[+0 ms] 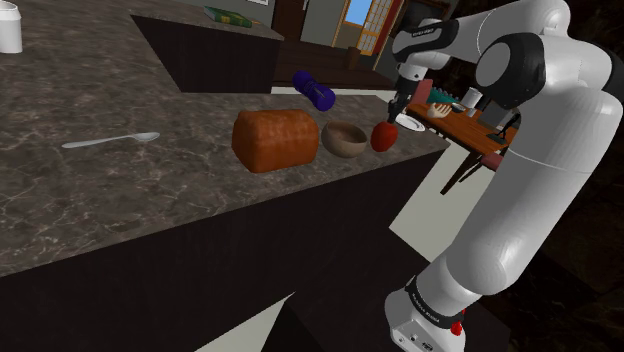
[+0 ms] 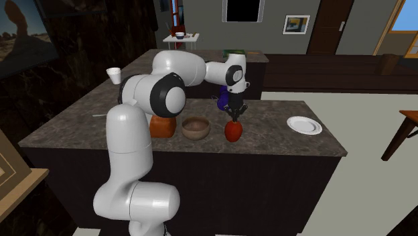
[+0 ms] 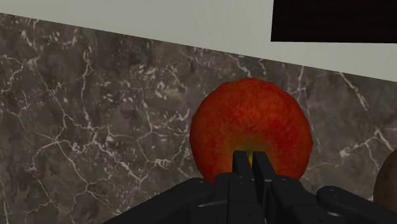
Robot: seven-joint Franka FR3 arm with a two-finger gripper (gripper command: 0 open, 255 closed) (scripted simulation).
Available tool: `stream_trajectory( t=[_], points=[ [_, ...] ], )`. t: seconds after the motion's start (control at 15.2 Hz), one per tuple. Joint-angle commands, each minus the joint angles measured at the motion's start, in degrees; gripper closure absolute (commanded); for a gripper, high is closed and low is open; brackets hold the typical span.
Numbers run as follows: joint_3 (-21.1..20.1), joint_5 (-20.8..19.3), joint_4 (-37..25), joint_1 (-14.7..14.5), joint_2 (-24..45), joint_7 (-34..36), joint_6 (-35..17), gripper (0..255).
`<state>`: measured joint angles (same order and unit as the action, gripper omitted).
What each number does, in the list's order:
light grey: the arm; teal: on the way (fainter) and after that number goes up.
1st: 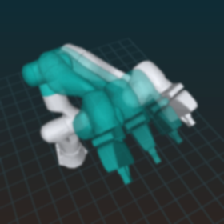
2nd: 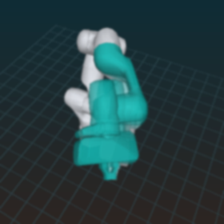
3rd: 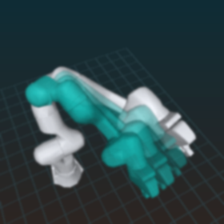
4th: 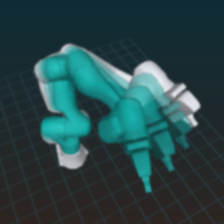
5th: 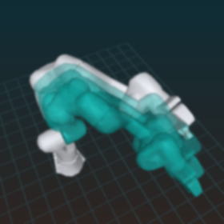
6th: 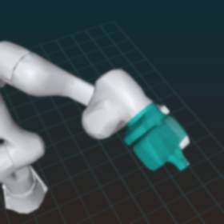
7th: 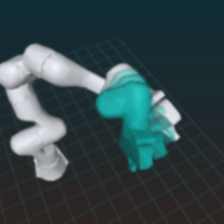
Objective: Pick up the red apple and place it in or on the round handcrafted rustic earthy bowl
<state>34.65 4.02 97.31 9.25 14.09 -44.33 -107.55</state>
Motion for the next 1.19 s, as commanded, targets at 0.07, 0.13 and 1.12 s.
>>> stream_trajectory(
  t=[0.07, 0.13, 1.12],
  points=[
    [0.08, -0.23, -1.55, -0.04, -0.37, 0.11, 1.89, 255],
    [0.11, -0.3, -2.21, -0.03, -0.47, 0.12, 2.63, 255],
    [0.5, -0.15, -14.31, 0.9, -0.06, -0.4, 14.33, 255]
  ],
)
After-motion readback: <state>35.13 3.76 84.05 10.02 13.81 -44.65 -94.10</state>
